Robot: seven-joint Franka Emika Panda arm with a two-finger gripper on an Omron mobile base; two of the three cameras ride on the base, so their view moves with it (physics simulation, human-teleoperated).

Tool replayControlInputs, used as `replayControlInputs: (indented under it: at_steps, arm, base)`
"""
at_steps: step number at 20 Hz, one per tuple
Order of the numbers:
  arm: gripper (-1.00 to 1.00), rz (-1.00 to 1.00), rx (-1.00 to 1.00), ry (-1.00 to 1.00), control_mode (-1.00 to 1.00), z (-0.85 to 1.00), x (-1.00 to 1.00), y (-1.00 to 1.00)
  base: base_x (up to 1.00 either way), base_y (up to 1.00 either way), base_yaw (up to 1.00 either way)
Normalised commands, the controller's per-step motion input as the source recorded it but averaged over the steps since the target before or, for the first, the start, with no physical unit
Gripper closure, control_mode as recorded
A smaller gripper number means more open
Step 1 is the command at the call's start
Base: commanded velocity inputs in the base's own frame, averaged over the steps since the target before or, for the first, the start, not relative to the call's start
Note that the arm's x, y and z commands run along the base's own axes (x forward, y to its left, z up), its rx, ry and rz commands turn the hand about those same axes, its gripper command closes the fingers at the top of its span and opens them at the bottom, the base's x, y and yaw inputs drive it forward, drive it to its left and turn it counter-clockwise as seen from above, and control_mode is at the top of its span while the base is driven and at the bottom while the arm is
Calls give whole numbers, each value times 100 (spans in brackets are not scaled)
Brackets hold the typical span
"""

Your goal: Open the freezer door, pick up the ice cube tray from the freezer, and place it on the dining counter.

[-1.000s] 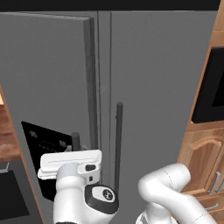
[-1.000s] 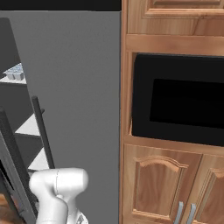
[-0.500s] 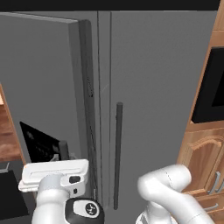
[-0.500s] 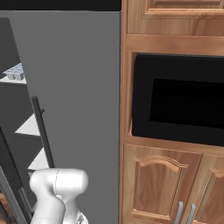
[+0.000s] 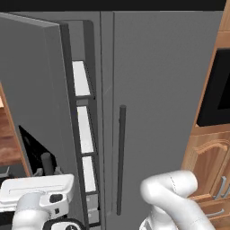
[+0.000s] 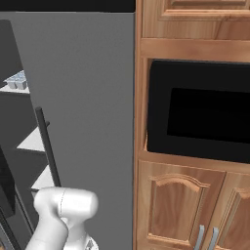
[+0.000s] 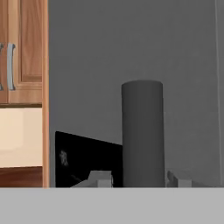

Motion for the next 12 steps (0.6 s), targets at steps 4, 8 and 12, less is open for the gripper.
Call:
replayControlInputs:
  at_steps: [4, 8, 12]
  arm:
    - [100, 0, 0, 0, -100, 0, 0, 49]
    - [100, 0, 0, 0, -100, 0, 0, 46]
    - [100, 0, 0, 0, -100, 0, 0, 47]
  base:
    - [0, 0, 0]
    - [0, 0, 0]
    - [0, 0, 0]
